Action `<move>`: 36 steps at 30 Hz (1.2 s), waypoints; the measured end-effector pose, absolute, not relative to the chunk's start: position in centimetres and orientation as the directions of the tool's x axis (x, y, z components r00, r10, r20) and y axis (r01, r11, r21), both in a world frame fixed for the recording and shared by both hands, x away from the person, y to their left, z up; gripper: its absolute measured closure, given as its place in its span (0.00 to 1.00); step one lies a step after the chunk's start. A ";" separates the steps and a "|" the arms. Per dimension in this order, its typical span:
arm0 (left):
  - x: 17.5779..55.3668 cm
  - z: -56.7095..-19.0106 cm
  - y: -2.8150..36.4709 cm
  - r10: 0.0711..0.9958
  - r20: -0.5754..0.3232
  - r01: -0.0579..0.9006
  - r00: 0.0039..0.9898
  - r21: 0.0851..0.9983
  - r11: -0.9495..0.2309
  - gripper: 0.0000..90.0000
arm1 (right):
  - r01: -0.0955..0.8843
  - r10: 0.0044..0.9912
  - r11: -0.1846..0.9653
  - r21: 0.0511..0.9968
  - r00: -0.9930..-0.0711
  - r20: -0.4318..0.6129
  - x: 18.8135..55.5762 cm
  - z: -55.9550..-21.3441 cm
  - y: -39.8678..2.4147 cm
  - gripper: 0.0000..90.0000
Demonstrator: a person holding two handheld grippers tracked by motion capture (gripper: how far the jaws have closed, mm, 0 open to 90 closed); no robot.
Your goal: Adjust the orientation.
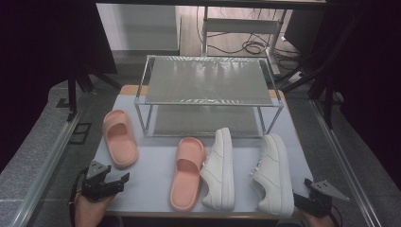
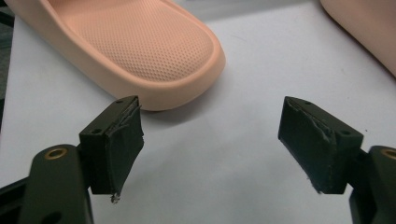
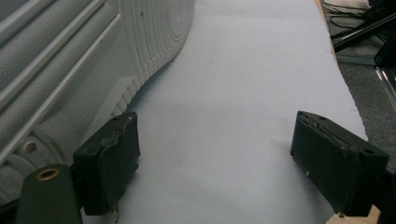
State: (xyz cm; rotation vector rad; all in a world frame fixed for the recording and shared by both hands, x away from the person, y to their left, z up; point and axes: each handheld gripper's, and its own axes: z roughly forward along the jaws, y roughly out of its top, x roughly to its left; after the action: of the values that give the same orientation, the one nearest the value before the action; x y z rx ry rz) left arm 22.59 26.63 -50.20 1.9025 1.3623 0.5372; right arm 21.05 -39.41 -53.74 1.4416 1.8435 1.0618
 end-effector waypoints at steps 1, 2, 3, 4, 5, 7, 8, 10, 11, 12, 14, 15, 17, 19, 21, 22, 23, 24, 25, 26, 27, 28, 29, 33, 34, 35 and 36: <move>22.6 -50.2 26.7 0.932 -0.076 0.632 0.355 0.754 -0.179 0.25 | 0.517 0.964 0.106 0.850 -0.261 0.039 21.0 -53.8 -39.4 0.17; 22.6 -50.2 26.7 0.932 -0.076 0.632 0.355 0.754 -0.179 0.25 | 0.516 0.965 0.105 0.850 -0.261 0.039 21.0 -53.8 -39.4 0.17; 22.8 -50.1 26.7 0.930 -0.073 0.634 0.359 0.751 -0.186 0.26 | 0.516 0.965 0.105 0.850 -0.260 0.038 21.0 -53.8 -39.4 0.17; 22.9 -50.0 26.6 0.930 -0.071 0.634 0.360 0.750 -0.188 0.26 | 0.515 0.965 0.104 0.851 -0.260 0.039 21.0 -53.8 -39.4 0.17; 23.0 -50.0 26.6 0.929 -0.070 0.634 0.362 0.749 -0.191 0.26 | 0.515 0.965 0.104 0.851 -0.259 0.039 21.0 -53.8 -39.4 0.17; 23.2 -49.8 26.6 0.927 -0.070 0.631 0.369 0.751 -0.195 0.27 | 0.515 0.965 0.104 0.851 -0.259 0.039 21.0 -53.8 -39.4 0.17; 23.3 -49.6 26.5 0.925 -0.069 0.629 0.373 0.752 -0.197 0.28 | 0.514 0.965 0.103 0.851 -0.259 0.039 21.0 -53.8 -39.4 0.17; 23.6 -49.4 26.5 0.924 -0.068 0.625 0.377 0.755 -0.199 0.28 | 0.514 0.965 0.103 0.852 -0.258 0.039 21.0 -53.8 -39.4 0.17; 23.8 -49.3 26.4 0.923 -0.070 0.624 0.377 0.756 -0.198 0.28 | 0.514 0.965 0.103 0.851 -0.259 0.039 21.0 -53.8 -39.4 0.17; 23.8 -49.3 26.4 0.923 -0.070 0.624 0.377 0.756 -0.198 0.29 | 0.514 0.965 0.103 0.852 -0.258 0.040 21.0 -53.8 -39.4 0.17; 24.1 -49.1 26.4 0.923 -0.071 0.624 0.379 0.756 -0.198 0.29 | 0.514 0.965 0.103 0.851 -0.259 0.039 21.0 -53.8 -39.4 0.17; 24.5 -48.9 26.3 0.921 -0.072 0.623 0.382 0.756 -0.199 0.29 | 0.514 0.965 0.103 0.852 -0.259 0.040 21.0 -53.8 -39.4 0.17; 24.9 -48.8 26.2 0.919 -0.070 0.624 0.388 0.754 -0.206 0.29 | 0.514 0.965 0.103 0.852 -0.259 0.040 21.0 -53.8 -39.4 0.17; 25.3 -48.7 26.1 0.919 -0.065 0.624 0.388 0.752 -0.210 0.29 | 0.513 0.965 0.102 0.852 -0.259 0.040 21.0 -53.8 -39.4 0.17; 25.8 -48.5 26.1 0.920 -0.064 0.624 0.387 0.752 -0.210 0.29 | 0.512 0.965 0.101 0.853 -0.258 0.040 21.0 -53.8 -39.4 0.17; 25.8 -48.5 26.1 0.920 -0.064 0.624 0.387 0.752 -0.210 0.30 | 0.513 0.965 0.102 0.852 -0.259 0.040 21.0 -53.8 -39.4 0.17; 26.2 -48.4 26.1 0.919 -0.064 0.622 0.388 0.754 -0.210 0.31 | 0.512 0.965 0.101 0.853 -0.258 0.041 21.0 -53.8 -39.4 0.17; 26.2 -48.4 26.1 0.919 -0.064 0.622 0.388 0.754 -0.210 0.32 | 0.512 0.965 0.101 0.853 -0.258 0.041 21.0 -53.8 -39.4 0.17; 26.6 -48.2 26.1 0.920 -0.064 0.620 0.386 0.756 -0.208 0.32 | 0.512 0.965 0.101 0.853 -0.258 0.041 21.0 -53.8 -39.4 0.17; 26.8 -48.2 26.1 0.920 -0.063 0.619 0.386 0.757 -0.207 0.33 | 0.513 0.965 0.100 0.853 -0.258 0.042 21.0 -53.8 -39.4 0.17; 27.0 -48.1 26.1 0.921 -0.062 0.617 0.385 0.759 -0.208 0.34 | 0.513 0.965 0.100 0.853 -0.258 0.042 21.0 -53.8 -39.4 0.17; 27.3 -48.0 26.1 0.920 -0.061 0.616 0.386 0.760 -0.208 0.36 | 0.512 0.965 0.100 0.853 -0.258 0.042 21.0 -53.8 -39.4 0.17; 27.5 -48.0 26.1 0.921 -0.062 0.614 0.385 0.762 -0.205 0.37 | 0.512 0.965 0.099 0.854 -0.257 0.042 21.0 -53.8 -39.4 0.17; 28.5 -48.0 26.1 0.926 -0.050 0.619 0.374 0.758 -0.208 0.43 | 0.511 0.966 0.098 0.854 -0.256 0.042 21.0 -53.8 -39.4 0.17; 28.5 -48.0 26.1 0.926 -0.050 0.619 0.374 0.758 -0.208 0.44 | 0.511 0.966 0.099 0.854 -0.257 0.042 21.0 -53.8 -39.4 0.17; 29.1 -48.0 26.1 0.931 -0.048 0.624 0.362 0.754 -0.204 0.45 | 0.511 0.966 0.099 0.854 -0.257 0.042 21.0 -53.8 -39.4 0.17; 29.5 -48.1 26.2 0.933 -0.049 0.627 0.357 0.753 -0.201 0.46 | 0.512 0.965 0.100 0.853 -0.258 0.042 21.0 -53.8 -39.4 0.17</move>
State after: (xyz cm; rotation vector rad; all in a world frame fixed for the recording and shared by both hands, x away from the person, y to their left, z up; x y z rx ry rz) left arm 29.45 26.18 -48.07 1.9243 1.3555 0.5593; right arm 20.96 -39.41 -53.83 1.4425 1.8328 1.0691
